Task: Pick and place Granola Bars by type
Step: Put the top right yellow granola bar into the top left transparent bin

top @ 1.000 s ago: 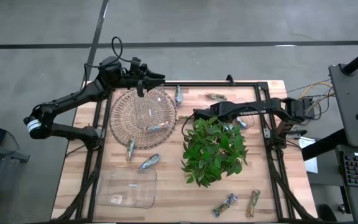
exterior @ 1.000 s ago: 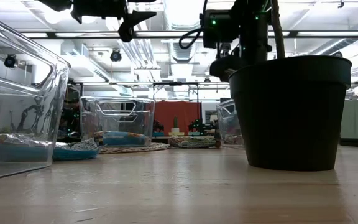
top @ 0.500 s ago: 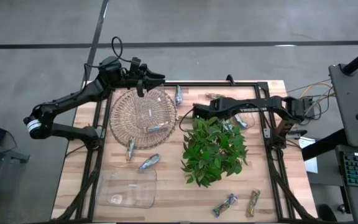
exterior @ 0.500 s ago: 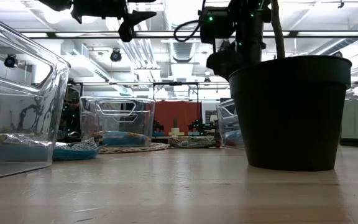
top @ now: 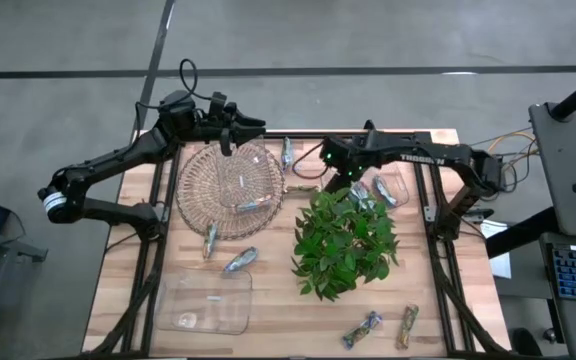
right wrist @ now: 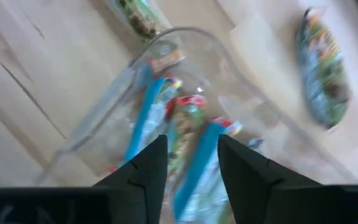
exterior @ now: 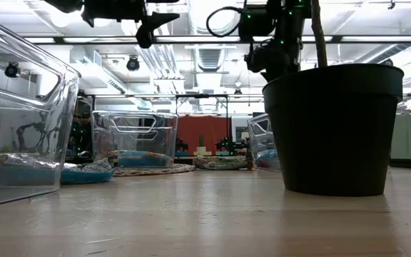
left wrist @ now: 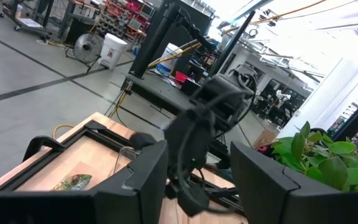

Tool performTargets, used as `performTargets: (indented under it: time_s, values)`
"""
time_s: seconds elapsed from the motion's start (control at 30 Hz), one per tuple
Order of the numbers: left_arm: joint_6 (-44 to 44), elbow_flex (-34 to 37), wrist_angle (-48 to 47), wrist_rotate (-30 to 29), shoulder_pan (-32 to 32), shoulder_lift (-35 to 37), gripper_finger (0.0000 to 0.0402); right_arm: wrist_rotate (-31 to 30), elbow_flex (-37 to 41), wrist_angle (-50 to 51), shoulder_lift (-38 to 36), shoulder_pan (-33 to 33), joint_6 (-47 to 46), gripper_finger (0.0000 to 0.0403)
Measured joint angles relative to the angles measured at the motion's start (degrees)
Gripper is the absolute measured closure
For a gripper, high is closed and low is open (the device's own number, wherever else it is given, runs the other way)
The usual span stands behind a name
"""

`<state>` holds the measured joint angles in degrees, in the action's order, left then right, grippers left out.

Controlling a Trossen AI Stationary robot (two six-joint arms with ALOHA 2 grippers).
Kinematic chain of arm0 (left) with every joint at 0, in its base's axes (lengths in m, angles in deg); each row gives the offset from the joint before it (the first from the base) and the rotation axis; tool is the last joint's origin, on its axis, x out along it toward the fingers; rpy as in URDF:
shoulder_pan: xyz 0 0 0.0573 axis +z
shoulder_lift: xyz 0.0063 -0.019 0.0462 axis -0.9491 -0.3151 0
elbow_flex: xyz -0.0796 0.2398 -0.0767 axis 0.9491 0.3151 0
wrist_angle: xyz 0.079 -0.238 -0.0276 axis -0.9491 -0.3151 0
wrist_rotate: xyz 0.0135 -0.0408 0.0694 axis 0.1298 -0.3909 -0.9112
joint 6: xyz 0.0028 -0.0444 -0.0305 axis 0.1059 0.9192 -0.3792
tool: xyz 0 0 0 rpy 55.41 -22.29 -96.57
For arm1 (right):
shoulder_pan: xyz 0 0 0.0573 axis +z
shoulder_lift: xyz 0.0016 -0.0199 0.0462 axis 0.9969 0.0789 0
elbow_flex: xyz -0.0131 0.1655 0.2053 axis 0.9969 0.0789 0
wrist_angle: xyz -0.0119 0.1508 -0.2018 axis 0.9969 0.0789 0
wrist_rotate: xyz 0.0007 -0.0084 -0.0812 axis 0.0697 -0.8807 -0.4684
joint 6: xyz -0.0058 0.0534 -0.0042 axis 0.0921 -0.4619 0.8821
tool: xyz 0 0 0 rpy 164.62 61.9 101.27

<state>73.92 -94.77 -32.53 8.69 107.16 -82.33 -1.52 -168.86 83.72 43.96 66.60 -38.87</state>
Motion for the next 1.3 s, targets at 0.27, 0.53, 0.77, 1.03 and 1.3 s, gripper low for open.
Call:
performTargets:
  time_s: [0.27, 0.53, 0.77, 1.03, 1.3]
  values:
    - [0.0, 0.0, -0.13, -0.02, 0.0, 0.0, 0.0244, 0.01, 0.02, -0.12, -0.39, -7.69, 16.11, 0.0228]
    - [0.0, 0.0, -0.18, 0.0, 0.02, 0.0, 0.0244, -1.0, 0.02, -2.9, 0.06, -16.03, 27.66, 0.0198]
    - [0.01, 0.0, -0.25, 0.0, 0.01, 0.0, 0.0244, -1.74, 0.08, -7.12, 3.27, -22.89, 33.2, 0.0187]
    - [0.0, 0.0, -0.37, 0.0, 0.0, 0.0, 0.0244, -1.0, 0.11, -8.77, 10.35, -27.26, 35.61, 0.0186]
    - [0.02, 0.0, -0.37, -0.02, 0.01, 0.0, 0.0244, 3.51, 0.11, -8.65, 14.18, -27.21, 33.84, 0.0186]
